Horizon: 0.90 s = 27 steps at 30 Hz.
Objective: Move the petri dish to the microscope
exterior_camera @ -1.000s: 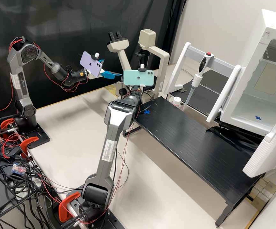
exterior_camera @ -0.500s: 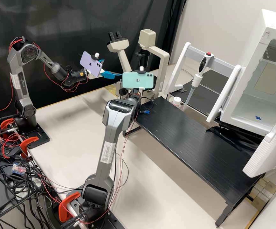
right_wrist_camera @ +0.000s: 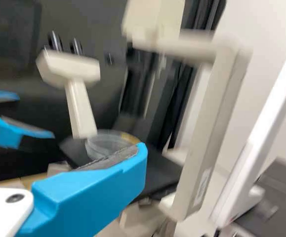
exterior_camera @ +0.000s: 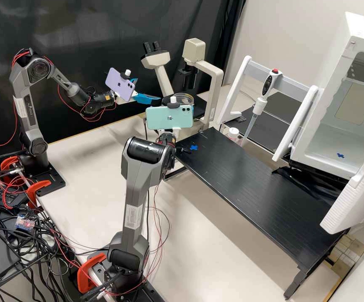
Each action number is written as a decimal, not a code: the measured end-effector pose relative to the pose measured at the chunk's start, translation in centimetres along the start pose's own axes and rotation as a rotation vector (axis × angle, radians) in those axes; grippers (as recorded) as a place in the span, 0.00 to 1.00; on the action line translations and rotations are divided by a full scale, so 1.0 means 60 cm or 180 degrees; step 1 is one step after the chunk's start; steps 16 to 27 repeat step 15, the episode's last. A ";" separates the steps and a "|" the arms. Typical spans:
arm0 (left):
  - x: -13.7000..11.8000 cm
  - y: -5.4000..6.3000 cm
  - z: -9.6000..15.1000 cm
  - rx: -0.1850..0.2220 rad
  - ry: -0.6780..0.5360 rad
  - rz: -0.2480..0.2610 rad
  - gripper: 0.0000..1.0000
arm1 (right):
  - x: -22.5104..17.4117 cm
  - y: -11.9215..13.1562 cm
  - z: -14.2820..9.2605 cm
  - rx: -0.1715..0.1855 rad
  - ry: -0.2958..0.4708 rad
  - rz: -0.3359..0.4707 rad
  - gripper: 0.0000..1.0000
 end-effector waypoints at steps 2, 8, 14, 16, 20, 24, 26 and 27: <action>0.000 0.000 0.000 0.0000 0.0000 0.0000 1.00 | -0.040 0.014 -0.002 -0.0044 -0.0024 0.0141 1.00; 0.000 0.000 0.000 0.0000 0.0000 0.0000 1.00 | -0.180 0.091 0.011 -0.0141 -0.0563 0.0931 1.00; 0.000 0.000 0.000 0.0000 0.0000 0.0000 1.00 | -0.285 0.139 0.032 0.0227 -0.1031 0.1863 1.00; 0.000 0.000 0.000 0.0000 0.0000 0.0000 1.00 | -0.298 0.145 0.037 0.0279 -0.1090 0.1981 1.00; 0.000 0.000 0.000 0.0000 0.0000 0.0000 1.00 | -0.298 0.145 0.037 0.0279 -0.1090 0.1981 1.00; 0.000 0.000 0.000 0.0000 0.0000 0.0000 1.00 | -0.298 0.145 0.037 0.0279 -0.1090 0.1981 1.00; 0.000 0.000 0.000 0.0000 0.0000 0.0000 1.00 | -0.298 0.145 0.037 0.0279 -0.1090 0.1981 1.00; 0.000 0.000 0.000 0.0000 0.0000 0.0000 1.00 | -0.298 0.145 0.037 0.0279 -0.1090 0.1981 1.00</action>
